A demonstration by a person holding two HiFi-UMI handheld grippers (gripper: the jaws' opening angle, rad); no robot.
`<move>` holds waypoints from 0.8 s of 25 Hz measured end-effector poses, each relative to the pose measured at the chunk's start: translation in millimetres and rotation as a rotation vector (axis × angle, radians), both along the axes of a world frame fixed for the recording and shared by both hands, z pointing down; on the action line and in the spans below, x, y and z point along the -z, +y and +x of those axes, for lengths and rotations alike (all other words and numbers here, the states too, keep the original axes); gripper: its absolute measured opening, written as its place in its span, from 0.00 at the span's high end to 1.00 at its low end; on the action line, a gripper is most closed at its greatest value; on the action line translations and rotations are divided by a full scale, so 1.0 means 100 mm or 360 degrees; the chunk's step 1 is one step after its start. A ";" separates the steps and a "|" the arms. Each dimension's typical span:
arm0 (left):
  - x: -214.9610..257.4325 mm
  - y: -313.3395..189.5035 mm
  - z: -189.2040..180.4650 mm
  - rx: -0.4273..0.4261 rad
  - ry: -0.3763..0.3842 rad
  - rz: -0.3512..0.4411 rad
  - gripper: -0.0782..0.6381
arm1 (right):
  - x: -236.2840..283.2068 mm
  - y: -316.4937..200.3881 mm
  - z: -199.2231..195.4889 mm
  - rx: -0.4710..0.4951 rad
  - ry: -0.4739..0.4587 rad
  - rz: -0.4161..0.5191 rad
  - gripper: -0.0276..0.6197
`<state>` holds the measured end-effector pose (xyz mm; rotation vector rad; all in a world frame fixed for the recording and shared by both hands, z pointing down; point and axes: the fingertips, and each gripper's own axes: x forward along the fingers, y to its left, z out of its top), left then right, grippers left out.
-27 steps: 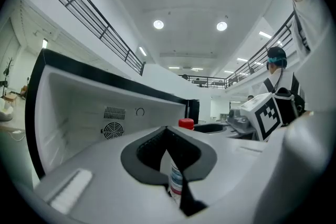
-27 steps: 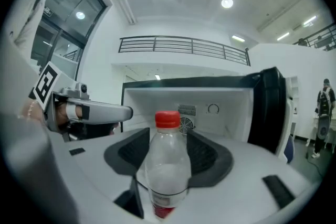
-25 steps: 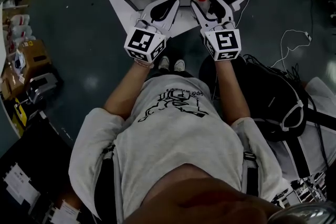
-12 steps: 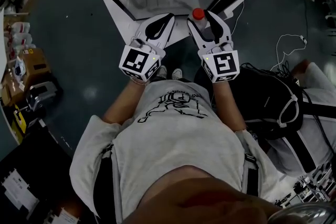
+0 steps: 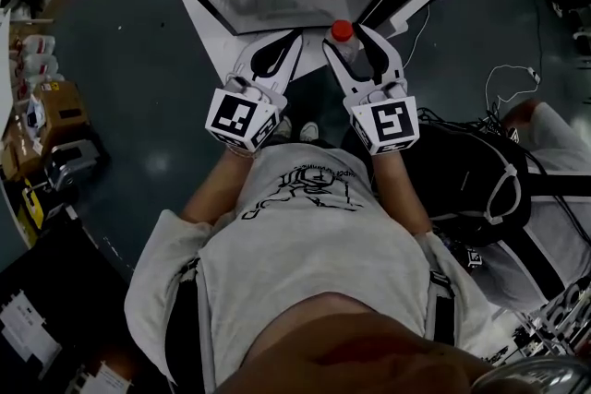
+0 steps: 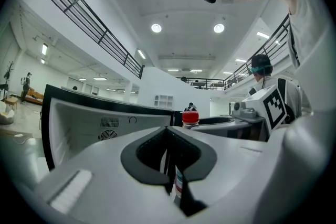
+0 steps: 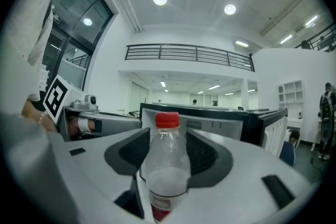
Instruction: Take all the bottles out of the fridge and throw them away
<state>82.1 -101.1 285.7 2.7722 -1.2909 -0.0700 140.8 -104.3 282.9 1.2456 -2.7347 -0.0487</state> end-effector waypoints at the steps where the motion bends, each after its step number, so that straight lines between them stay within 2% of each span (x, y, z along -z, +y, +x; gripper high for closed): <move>1: -0.01 0.01 -0.02 0.0016 0.0002 -0.0003 0.88 | -0.01 0.00 -0.01 0.0012 0.0002 0.0000 0.61; 11: -0.03 0.24 -0.41 0.0157 0.0028 -0.0019 0.88 | 0.03 0.17 -0.38 0.0157 -0.0005 0.0013 0.61; 20: -0.04 0.54 -1.07 0.0296 0.0015 -0.0017 0.88 | 0.09 0.41 -1.10 0.0315 -0.0017 0.0052 0.62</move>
